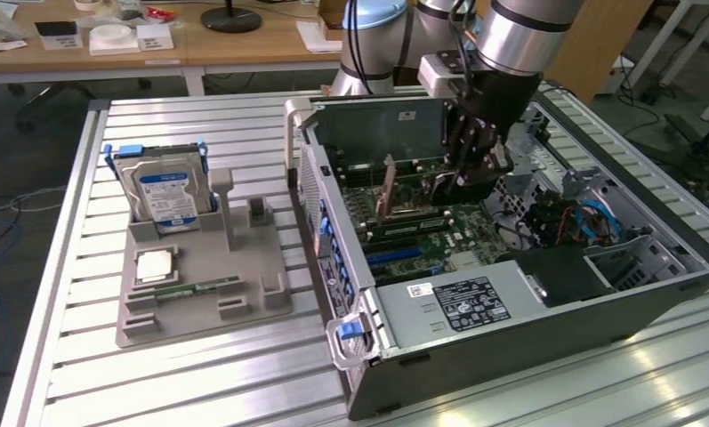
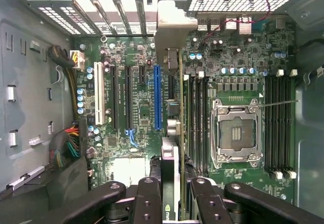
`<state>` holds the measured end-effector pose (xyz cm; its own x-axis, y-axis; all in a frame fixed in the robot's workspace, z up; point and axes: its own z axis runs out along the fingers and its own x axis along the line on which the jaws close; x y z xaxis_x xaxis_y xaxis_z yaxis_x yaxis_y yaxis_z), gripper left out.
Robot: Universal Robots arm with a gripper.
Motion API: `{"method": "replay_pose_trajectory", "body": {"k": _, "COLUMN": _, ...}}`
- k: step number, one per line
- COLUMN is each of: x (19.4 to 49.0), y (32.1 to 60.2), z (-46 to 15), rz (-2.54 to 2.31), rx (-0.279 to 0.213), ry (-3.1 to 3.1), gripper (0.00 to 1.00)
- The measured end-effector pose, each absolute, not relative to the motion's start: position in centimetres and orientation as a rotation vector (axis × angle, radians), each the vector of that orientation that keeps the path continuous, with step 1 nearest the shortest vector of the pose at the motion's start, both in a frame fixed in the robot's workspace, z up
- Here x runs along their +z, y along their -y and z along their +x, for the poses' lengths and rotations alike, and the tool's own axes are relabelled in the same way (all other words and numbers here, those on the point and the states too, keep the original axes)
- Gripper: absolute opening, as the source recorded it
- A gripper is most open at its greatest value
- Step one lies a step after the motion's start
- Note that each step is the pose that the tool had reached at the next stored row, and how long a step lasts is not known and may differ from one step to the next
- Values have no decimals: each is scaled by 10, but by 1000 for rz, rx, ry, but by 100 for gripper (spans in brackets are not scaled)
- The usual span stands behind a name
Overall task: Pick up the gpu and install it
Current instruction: 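Insert the gpu into the slot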
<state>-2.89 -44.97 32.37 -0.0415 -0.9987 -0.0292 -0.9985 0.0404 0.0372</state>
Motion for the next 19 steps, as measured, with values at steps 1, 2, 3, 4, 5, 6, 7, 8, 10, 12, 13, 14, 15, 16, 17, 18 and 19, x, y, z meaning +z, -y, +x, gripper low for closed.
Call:
{"method": "replay_pose_trajectory", "body": {"k": 1, "x": 324, "y": 450, "z": -29, "rz": 2172, "rx": -74, "ry": 2263, "gripper": 27}}
{"method": "replay_pose_trajectory", "body": {"k": 2, "x": 324, "y": 450, "z": -29, "rz": 2171, "rx": -74, "ry": 2263, "gripper": 27}}
{"method": "replay_pose_trajectory", "body": {"k": 3, "x": 324, "y": 450, "z": -29, "rz": 2171, "rx": -74, "ry": 2263, "gripper": 27}}
{"method": "replay_pose_trajectory", "body": {"k": 4, "x": 324, "y": 450, "z": -29, "rz": 2171, "rx": -74, "ry": 2263, "gripper": 27}}
{"method": "replay_pose_trajectory", "body": {"k": 5, "x": 324, "y": 450, "z": -30, "rz": 2171, "rx": -74, "ry": 2263, "gripper": 27}}
{"method": "replay_pose_trajectory", "body": {"k": 6, "x": 324, "y": 450, "z": -30, "rz": 2171, "rx": -74, "ry": 2263, "gripper": 27}}
{"method": "replay_pose_trajectory", "body": {"k": 7, "x": 324, "y": 450, "z": -30, "rz": 2171, "rx": -74, "ry": 2263, "gripper": 27}}
{"method": "replay_pose_trajectory", "body": {"k": 8, "x": 324, "y": 450, "z": -31, "rz": 2172, "rx": -74, "ry": 2263, "gripper": 27}}
{"method": "replay_pose_trajectory", "body": {"k": 10, "x": 324, "y": 452, "z": -31, "rz": 2172, "rx": -74, "ry": 2263, "gripper": 27}}
{"method": "replay_pose_trajectory", "body": {"k": 12, "x": 323, "y": 453, "z": -32, "rz": 2171, "rx": -74, "ry": 2263, "gripper": 27}}
{"method": "replay_pose_trajectory", "body": {"k": 13, "x": 323, "y": 453, "z": -32, "rz": 2171, "rx": -74, "ry": 2263, "gripper": 27}}
{"method": "replay_pose_trajectory", "body": {"k": 14, "x": 322, "y": 453, "z": -33, "rz": 2172, "rx": -74, "ry": 2263, "gripper": 27}}
{"method": "replay_pose_trajectory", "body": {"k": 15, "x": 321, "y": 453, "z": -33, "rz": 2171, "rx": -74, "ry": 2263, "gripper": 27}}
{"method": "replay_pose_trajectory", "body": {"k": 16, "x": 320, "y": 453, "z": -34, "rz": 2172, "rx": -74, "ry": 2263, "gripper": 27}}
{"method": "replay_pose_trajectory", "body": {"k": 17, "x": 319, "y": 453, "z": -34, "rz": 2172, "rx": -74, "ry": 2263, "gripper": 27}}
{"method": "replay_pose_trajectory", "body": {"k": 18, "x": 319, "y": 453, "z": -34, "rz": 2171, "rx": -74, "ry": 2263, "gripper": 27}}
{"method": "replay_pose_trajectory", "body": {"k": 19, "x": 319, "y": 453, "z": -34, "rz": 2171, "rx": -74, "ry": 2262, "gripper": 27}}
